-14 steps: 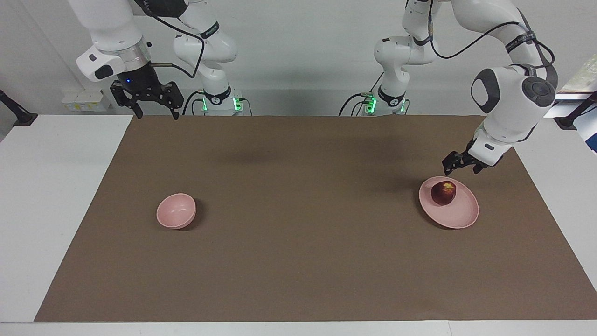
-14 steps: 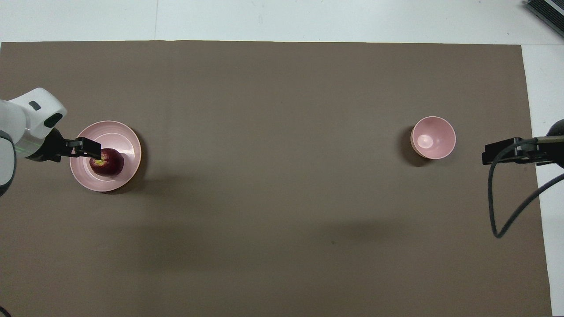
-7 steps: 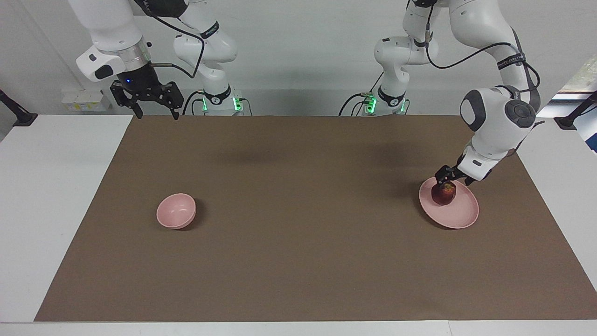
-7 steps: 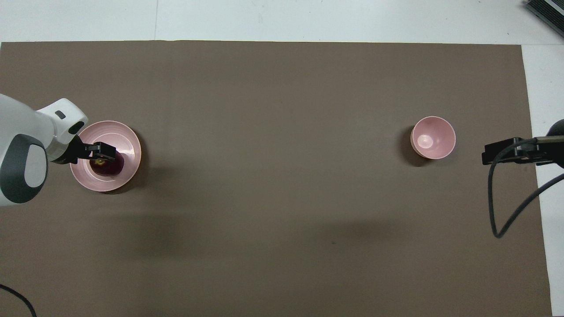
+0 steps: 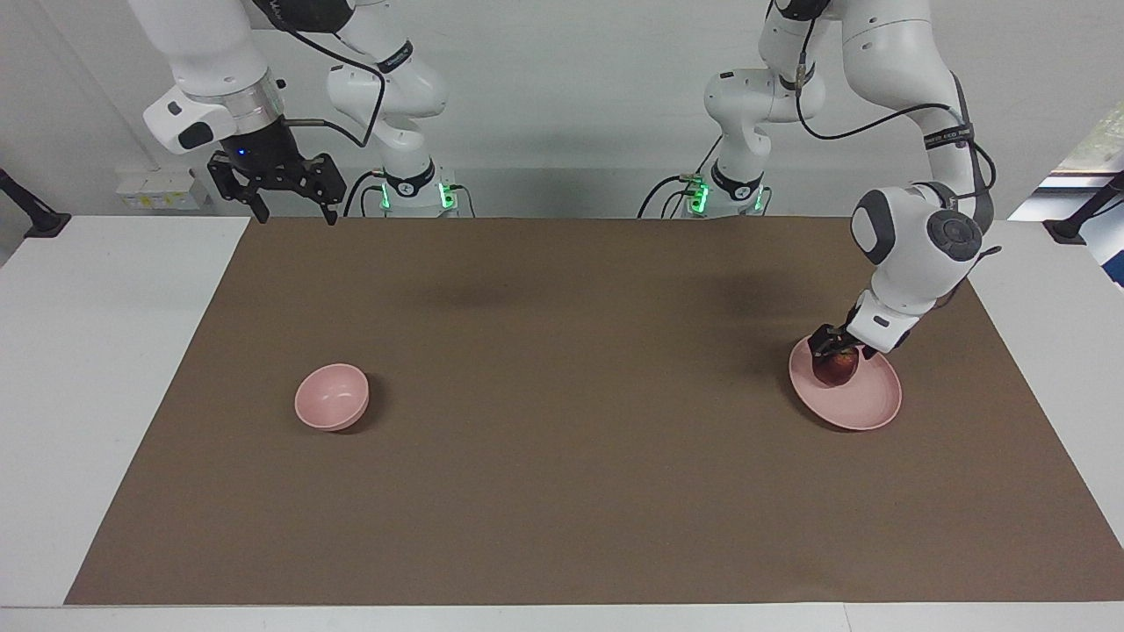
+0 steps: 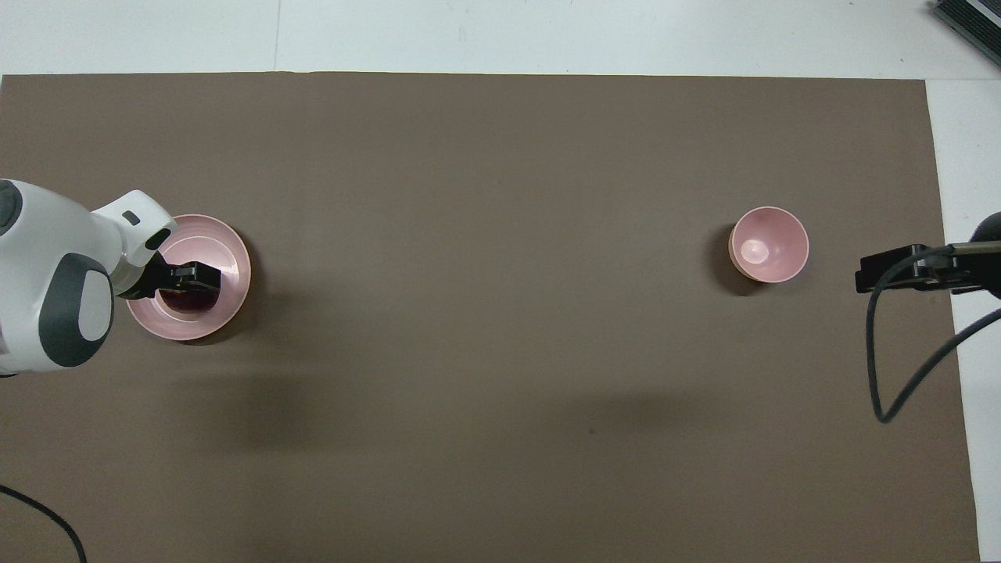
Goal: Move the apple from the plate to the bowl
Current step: 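Close the left gripper around the red apple, then lift the apple with the left gripper while the right gripper approaches, then bring the apple toward the right gripper and close the right gripper on it, then open the left gripper to release the apple to the right gripper, then carry the apple with the right gripper over the pink bowl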
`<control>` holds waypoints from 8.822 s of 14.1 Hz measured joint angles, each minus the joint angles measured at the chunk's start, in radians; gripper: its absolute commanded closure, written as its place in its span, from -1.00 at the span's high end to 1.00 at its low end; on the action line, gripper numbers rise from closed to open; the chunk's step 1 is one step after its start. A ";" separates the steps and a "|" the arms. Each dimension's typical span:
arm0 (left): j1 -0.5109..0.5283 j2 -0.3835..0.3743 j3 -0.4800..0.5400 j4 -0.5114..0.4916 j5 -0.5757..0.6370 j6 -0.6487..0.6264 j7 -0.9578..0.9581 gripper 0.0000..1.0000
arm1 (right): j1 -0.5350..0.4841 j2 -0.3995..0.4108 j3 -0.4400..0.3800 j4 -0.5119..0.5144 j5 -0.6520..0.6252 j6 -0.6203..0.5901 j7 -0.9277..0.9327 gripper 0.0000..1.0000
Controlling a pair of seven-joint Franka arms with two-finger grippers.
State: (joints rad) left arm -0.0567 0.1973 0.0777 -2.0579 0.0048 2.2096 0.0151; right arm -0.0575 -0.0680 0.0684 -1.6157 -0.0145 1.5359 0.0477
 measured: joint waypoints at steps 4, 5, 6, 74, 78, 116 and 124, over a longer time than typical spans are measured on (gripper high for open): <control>0.000 0.020 0.000 -0.009 0.000 0.030 0.000 1.00 | 0.000 0.000 0.000 0.000 0.000 0.000 0.000 1.00; 0.000 0.021 0.000 -0.010 0.000 0.031 0.000 1.00 | 0.000 0.000 0.000 0.000 0.000 0.000 0.000 1.00; 0.000 0.021 0.000 -0.010 0.000 0.031 0.000 1.00 | 0.000 0.000 0.000 0.000 0.000 0.000 0.000 1.00; -0.020 -0.002 -0.108 0.362 -1.072 -0.574 -0.941 -1.00 | 0.405 0.120 0.014 -0.513 1.889 0.579 -0.982 1.00; -0.032 -0.014 -0.112 0.280 -1.220 -0.574 -0.947 -1.00 | 0.460 0.120 0.014 -0.503 1.989 0.635 -0.985 1.00; -0.073 -0.142 -0.118 0.088 -1.274 -0.711 -0.853 1.00 | 0.593 0.116 0.011 -0.480 2.067 0.824 -1.077 -0.48; -0.090 -0.145 -0.116 0.131 -1.027 -0.586 -0.853 1.00 | 0.469 0.149 0.005 -0.485 1.506 0.829 -1.028 -0.48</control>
State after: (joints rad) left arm -0.1471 0.0521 -0.0384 -1.9273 -1.0226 1.6233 -0.8379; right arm 0.4113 0.0806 0.0738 -2.1007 1.4912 2.3646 -0.9805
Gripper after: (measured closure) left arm 0.000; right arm 0.185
